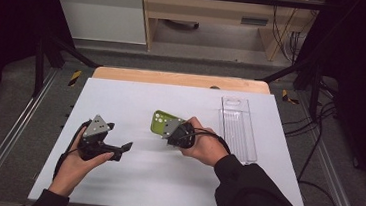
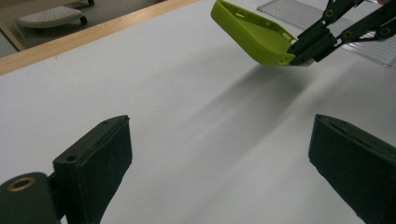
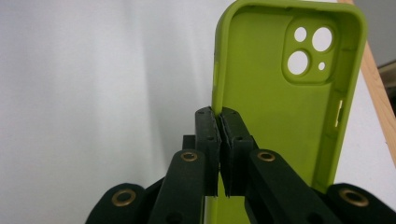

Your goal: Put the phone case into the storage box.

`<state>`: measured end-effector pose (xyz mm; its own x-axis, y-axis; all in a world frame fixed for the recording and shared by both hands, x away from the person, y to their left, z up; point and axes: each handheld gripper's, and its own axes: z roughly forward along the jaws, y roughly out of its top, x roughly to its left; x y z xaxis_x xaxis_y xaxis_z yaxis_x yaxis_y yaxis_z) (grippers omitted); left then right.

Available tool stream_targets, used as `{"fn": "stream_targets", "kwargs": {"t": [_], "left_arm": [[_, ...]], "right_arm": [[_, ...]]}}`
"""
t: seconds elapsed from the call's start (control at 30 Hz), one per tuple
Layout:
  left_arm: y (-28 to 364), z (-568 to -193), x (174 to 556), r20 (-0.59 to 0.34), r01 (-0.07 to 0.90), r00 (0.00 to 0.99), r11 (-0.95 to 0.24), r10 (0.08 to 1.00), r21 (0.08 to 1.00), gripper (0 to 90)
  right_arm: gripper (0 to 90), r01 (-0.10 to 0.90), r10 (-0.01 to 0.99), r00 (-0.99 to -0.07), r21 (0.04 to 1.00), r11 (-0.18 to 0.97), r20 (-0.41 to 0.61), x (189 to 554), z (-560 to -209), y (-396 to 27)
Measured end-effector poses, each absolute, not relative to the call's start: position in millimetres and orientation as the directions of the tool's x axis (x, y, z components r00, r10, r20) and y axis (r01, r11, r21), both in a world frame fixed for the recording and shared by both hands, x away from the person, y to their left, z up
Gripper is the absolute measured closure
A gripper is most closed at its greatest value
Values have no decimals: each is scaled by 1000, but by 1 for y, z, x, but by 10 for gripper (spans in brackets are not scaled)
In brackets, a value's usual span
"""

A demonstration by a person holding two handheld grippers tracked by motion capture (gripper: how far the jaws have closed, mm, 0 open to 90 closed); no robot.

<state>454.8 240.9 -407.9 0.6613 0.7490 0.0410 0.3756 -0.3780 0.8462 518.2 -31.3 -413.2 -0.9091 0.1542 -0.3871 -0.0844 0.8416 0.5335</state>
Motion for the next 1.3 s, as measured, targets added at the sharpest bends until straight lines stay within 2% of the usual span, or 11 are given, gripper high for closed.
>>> {"fn": "stream_targets", "kwargs": {"t": [0.53, 0.67, 0.77, 0.87, 0.97, 1.3], "left_arm": [[242, -428, 444, 22, 348, 609, -292, 793, 891, 56], [244, -434, 442, 61, 351, 597, -329, 800, 876, 59], [248, -438, 439, 25, 363, 582, -287, 813, 887, 59], [252, -443, 435, -13, 361, 564, -233, 826, 903, 61], [254, -447, 435, 5, 368, 549, -247, 836, 897, 61], [274, -449, 434, -26, 363, 494, -179, 869, 914, 60]], "right_arm": [[873, 1, 310, -860, 607, 794, -405, 530, -406, -36], [873, 16, 350, -845, 635, 772, -404, 533, -402, -37], [873, 27, 382, -831, 656, 754, -404, 534, -400, -37], [874, 40, 418, -818, 686, 727, -395, 536, -397, -37], [874, 55, 459, -803, 718, 694, -382, 538, -394, -38], [874, 91, 547, -781, 810, 579, -303, 544, -383, -43]]}}
